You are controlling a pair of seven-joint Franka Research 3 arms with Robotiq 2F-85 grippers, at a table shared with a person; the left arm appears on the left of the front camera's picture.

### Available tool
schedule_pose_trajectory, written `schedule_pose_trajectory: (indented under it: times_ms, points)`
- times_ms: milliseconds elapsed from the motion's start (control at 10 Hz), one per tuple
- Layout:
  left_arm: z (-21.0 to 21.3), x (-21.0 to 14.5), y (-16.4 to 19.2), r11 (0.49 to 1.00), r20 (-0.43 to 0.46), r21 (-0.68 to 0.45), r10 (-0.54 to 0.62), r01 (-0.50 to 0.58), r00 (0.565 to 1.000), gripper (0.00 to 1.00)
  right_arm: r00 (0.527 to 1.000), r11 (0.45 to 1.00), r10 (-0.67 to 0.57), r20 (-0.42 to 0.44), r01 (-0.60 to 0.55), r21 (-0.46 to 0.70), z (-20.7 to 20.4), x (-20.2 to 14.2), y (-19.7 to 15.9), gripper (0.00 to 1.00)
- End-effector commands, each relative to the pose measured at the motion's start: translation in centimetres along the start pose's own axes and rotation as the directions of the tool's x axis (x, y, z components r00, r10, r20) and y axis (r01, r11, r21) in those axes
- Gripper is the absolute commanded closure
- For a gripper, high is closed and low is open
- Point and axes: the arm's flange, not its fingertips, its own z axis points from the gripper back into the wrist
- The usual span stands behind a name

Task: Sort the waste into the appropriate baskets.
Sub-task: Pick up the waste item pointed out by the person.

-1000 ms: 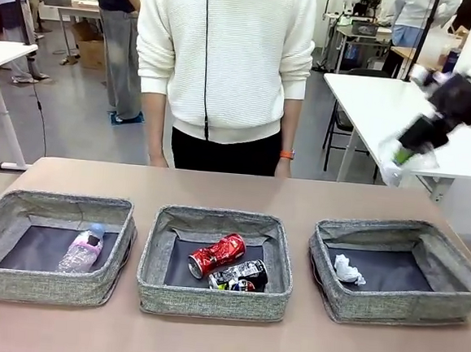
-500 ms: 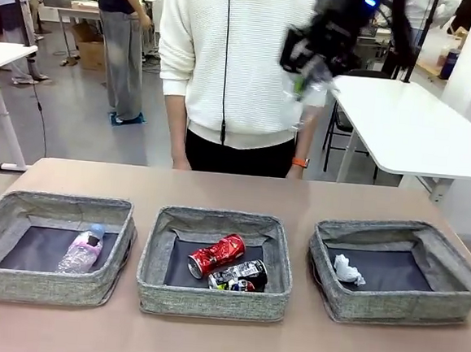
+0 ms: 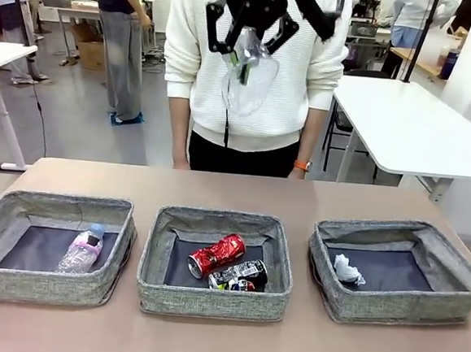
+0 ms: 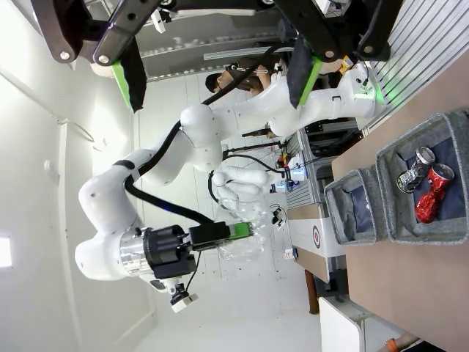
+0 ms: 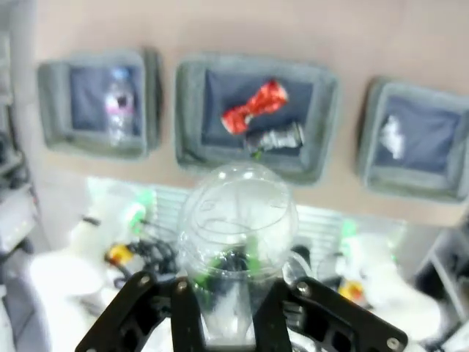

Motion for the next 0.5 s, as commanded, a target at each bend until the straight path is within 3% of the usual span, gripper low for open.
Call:
schedule_pose_trajectory:
  times_ms: [0,200,300,400]
  points:
    - [0.0,0.0,-0.1,1.000,-0.001,-0.020,-0.018,0.018,1.000,0.00,0.999,1.000,-0.011,-0.044,0.011,0.013,5.8,1.6,1.9,0.96]
    - [0.0,0.0,-0.1,1.000,-0.001,-0.020,-0.018,0.018,1.000,0.00,1.000,1.000,0.002,-0.008,-0.002,0.001,7.7,1.1,1.7,0.96]
    - [0.0,0.0,-0.1,1.000,-0.001,-0.020,-0.018,0.018,1.000,0.00,0.999,1.000,0.022,-0.037,-0.022,0.003,3.0,-0.2,-0.5,0.96]
    - [0.0,0.0,-0.1,1.000,-0.001,-0.020,-0.018,0.018,1.000,0.00,0.999,1.000,0.022,-0.037,-0.022,0.003,3.0,-0.2,-0.5,0.96]
